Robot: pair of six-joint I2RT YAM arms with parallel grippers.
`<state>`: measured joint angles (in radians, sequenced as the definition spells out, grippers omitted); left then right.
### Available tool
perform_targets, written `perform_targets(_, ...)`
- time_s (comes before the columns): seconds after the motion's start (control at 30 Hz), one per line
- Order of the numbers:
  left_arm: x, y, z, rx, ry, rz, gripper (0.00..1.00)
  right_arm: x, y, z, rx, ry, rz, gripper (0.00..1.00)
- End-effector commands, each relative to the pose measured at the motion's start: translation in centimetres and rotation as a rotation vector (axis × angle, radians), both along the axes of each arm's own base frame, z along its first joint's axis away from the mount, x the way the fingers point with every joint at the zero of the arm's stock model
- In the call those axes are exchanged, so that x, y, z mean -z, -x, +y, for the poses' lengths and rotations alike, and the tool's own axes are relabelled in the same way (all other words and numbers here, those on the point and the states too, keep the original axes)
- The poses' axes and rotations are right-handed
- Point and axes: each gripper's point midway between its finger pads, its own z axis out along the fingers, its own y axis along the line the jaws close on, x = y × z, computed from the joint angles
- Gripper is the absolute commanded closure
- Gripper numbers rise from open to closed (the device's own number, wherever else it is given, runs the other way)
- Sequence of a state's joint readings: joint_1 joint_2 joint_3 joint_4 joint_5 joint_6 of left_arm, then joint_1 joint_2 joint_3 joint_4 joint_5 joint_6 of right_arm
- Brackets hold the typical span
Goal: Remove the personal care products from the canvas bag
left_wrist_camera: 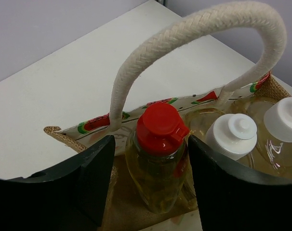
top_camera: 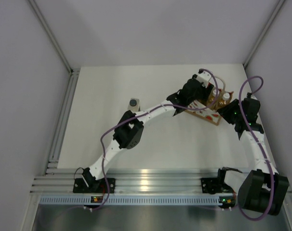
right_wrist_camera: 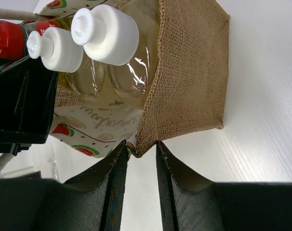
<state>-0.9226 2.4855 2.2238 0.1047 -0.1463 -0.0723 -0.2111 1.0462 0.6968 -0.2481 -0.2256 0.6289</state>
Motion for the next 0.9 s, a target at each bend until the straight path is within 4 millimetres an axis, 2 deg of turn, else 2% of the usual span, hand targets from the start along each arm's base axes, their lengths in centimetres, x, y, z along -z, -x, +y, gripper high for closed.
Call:
perform_targets(0.0,-1.5,-0.7,-0.2,-0.006,0.025,-0.046,0.33,-4.7,-1.7,0.1,-0.017,0.036,-0.142,0.71)
perform_targets(0.17,0.0,-0.9,-0.4,-0.005,0.01,-0.033,0.3,-4.7,-1.7,0.0,-0.016,0.037,-0.141,0.71)
perform_targets(0.27,0.8,-1.0,-0.4,-0.01,-0.003,-0.03,0.46,-4.7,-1.7,0.0,-0.016,0.038,-0.139,0.72)
perform_targets(0.33,0.7,-1.0,-0.3,-0.015,-0.003,-0.031,0.61,-4.6,-1.7,0.0,-0.018,0.039,-0.137,0.72)
perform_targets(0.37,0.4,-1.1,-0.3,-0.016,0.0,-0.035,0.64,-4.6,-1.7,0.0,-0.017,0.038,-0.138,0.72)
perform_targets(0.4,-0.1,-1.0,-0.4,-0.015,0.006,-0.04,0.67,-4.6,-1.7,0.0,-0.016,0.04,-0.138,0.72)
perform_targets(0.47,-1.1,-1.0,-0.4,-0.022,0.023,-0.048,0.8,-4.6,-1.7,0.0,-0.018,0.039,-0.137,0.72)
perform_targets(0.53,-2.4,-0.9,-0.3,-0.029,0.045,-0.054,0.87,-4.5,-1.7,0.0,-0.018,0.039,-0.135,0.72)
perform_targets(0.57,-3.3,-1.1,-0.2,-0.047,0.059,-0.065,1.0,-4.5,-1.8,0.0,-0.018,0.039,-0.135,0.72)
perform_targets(0.87,-9.5,-1.3,0.2,-0.085,0.168,-0.134,1.0,-4.3,-1.7,-0.1,-0.016,0.044,-0.13,0.72)
